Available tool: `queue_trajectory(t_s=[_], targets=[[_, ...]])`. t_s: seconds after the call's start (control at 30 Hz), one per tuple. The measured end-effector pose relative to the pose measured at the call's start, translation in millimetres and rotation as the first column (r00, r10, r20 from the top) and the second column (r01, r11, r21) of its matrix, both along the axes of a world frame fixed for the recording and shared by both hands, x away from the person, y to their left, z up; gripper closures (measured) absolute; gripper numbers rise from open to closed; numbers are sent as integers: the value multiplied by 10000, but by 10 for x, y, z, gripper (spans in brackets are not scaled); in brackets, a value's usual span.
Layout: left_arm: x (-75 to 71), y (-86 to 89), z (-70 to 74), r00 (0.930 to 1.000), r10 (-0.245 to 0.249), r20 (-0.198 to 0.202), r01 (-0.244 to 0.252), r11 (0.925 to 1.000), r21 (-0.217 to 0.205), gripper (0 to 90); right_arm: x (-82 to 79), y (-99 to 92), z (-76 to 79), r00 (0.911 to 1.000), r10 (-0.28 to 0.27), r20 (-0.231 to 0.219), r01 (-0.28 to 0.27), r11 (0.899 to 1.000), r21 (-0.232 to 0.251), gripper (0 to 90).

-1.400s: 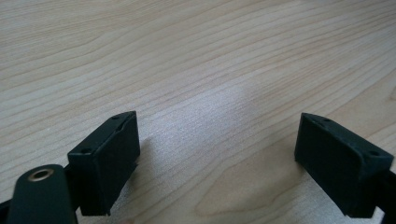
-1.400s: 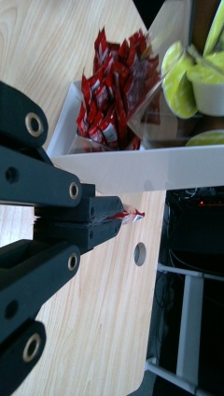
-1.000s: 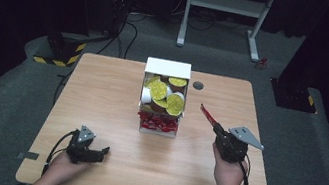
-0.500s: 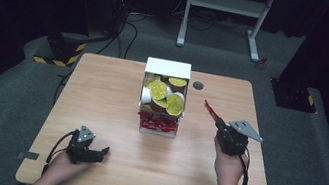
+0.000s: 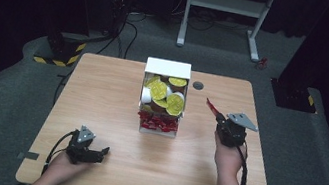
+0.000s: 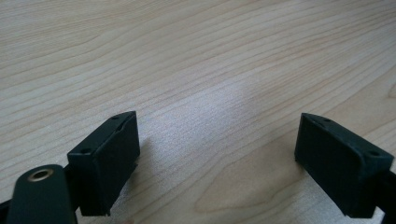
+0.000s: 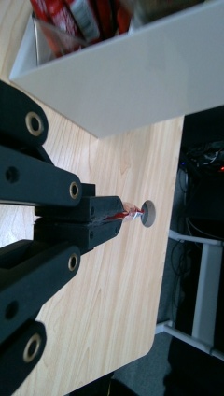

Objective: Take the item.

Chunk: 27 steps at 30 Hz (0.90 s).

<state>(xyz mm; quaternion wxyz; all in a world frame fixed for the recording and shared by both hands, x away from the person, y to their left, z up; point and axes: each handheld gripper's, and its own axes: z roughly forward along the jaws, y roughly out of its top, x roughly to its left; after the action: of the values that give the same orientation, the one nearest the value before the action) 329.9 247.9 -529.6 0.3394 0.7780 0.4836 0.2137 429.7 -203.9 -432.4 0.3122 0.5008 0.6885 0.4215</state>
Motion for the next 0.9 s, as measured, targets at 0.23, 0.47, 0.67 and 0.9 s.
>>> queue_trajectory(t_s=[0.23,0.47,0.67,0.9], targets=[[6,-8,1,10000,-36,-39,36,10000,9,139,107,14,-50,9999,-42,-135,40,9999,-166,893],[7,-7,1,10000,-38,-39,38,10000,-1,139,190,86,-143,9993,-24,-365,9,9992,-404,893],[7,-8,1,10000,-45,-37,45,10000,6,139,254,71,-263,9977,-223,-640,205,9994,-282,892],[9,-9,1,10000,-52,-37,52,10000,1,138,284,94,-352,9965,-332,-763,307,9989,-343,891]])
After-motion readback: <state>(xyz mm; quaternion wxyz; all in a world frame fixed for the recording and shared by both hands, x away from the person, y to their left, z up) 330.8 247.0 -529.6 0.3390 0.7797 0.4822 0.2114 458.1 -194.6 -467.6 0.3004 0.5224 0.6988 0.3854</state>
